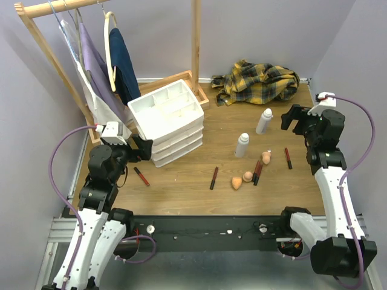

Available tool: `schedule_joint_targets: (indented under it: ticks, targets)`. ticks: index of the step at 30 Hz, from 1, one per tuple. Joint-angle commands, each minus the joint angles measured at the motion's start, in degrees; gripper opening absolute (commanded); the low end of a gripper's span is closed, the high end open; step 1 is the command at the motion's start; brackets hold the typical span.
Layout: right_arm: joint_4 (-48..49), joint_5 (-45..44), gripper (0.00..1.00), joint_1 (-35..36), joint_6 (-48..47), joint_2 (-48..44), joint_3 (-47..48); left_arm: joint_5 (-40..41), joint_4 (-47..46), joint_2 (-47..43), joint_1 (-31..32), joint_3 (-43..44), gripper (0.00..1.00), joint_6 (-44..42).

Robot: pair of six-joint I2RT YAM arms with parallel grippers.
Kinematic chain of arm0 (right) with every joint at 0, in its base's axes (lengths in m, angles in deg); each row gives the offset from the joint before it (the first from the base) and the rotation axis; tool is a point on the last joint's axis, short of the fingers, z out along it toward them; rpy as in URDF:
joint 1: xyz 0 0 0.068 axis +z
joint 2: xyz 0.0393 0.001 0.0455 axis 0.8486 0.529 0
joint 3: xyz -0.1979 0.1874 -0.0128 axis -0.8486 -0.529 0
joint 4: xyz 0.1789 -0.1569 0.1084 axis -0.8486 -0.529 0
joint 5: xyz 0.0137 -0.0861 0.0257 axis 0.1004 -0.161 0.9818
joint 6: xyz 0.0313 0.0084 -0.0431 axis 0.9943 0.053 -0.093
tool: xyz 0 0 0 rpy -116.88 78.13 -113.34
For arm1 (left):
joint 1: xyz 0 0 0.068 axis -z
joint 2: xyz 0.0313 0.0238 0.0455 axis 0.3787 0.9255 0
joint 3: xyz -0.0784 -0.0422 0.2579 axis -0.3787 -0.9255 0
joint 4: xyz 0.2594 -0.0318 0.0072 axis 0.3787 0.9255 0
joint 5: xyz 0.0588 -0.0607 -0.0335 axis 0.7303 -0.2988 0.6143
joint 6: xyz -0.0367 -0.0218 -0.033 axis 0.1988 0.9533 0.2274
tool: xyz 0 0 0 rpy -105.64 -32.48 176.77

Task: Organize the makeup
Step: Open the drawer in the storage box.

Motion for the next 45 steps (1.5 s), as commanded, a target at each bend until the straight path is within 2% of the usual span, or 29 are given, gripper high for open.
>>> schedule_joint_targets:
  ticks: [1, 5, 8, 12, 16, 18, 24, 27, 30, 34, 38, 45]
  targets:
    - [-0.9, 1.5, 1.00, -0.3, 0.5, -2.3, 2.0, -0.4, -0.8, -2.2, 0.2, 1.1, 0.99, -0.3]
    - [-2.2, 6.1, 1.00, -0.3, -1.4, -2.7, 2.3, -0.5, -0.7, -2.9, 0.2, 1.1, 0.99, -0.6]
    - [-2.3, 13.2, 1.00, -0.3, -4.0, -3.2, 1.8, -1.4, -0.9, -2.7, 0.2, 1.2, 0.99, -0.6]
    - [-3.4, 31.4, 1.00, -0.3, -12.6, -3.6, 1.7, -2.7, -2.0, -1.9, 0.2, 1.5, 0.99, 0.8]
    - [-6.6, 43.5, 1.00, -0.3, -17.9, -1.5, 3.4, -4.3, -1.2, 0.6, 0.2, 3.8, 0.99, 2.9]
    - [-8.4, 50.5, 1.00, -0.3, -19.9, 1.0, 3.9, -3.5, 1.5, 1.9, 0.2, 6.4, 0.99, 4.5]
    - [-7.0, 60.6, 1.00, -0.2, -17.9, 9.2, 7.5, 5.2, 8.7, 7.1, 0.2, 12.1, 0.99, 11.2]
    - [-3.4, 61.5, 1.00, 0.4, -14.8, 11.9, 7.0, 8.8, 9.4, 8.7, 0.2, 13.3, 0.98, 13.9]
    - [-4.0, 59.4, 1.00, 1.7, -14.9, 12.0, 5.9, 11.4, 10.1, 10.6, 0.2, 14.3, 0.94, 14.8]
    - [-2.6, 59.1, 1.00, 2.1, -14.0, 10.9, 3.1, 16.5, 10.9, 14.4, 0.2, 15.6, 0.83, 16.0]
    - [-4.2, 57.9, 1.00, 2.3, -15.0, 11.4, 2.9, 17.1, 9.6, 17.5, 0.2, 16.2, 0.73, 15.9]
    - [-4.2, 57.0, 1.00, 2.7, -15.3, 11.4, 2.9, 18.6, 8.0, 21.0, 0.2, 16.1, 0.70, 13.2]
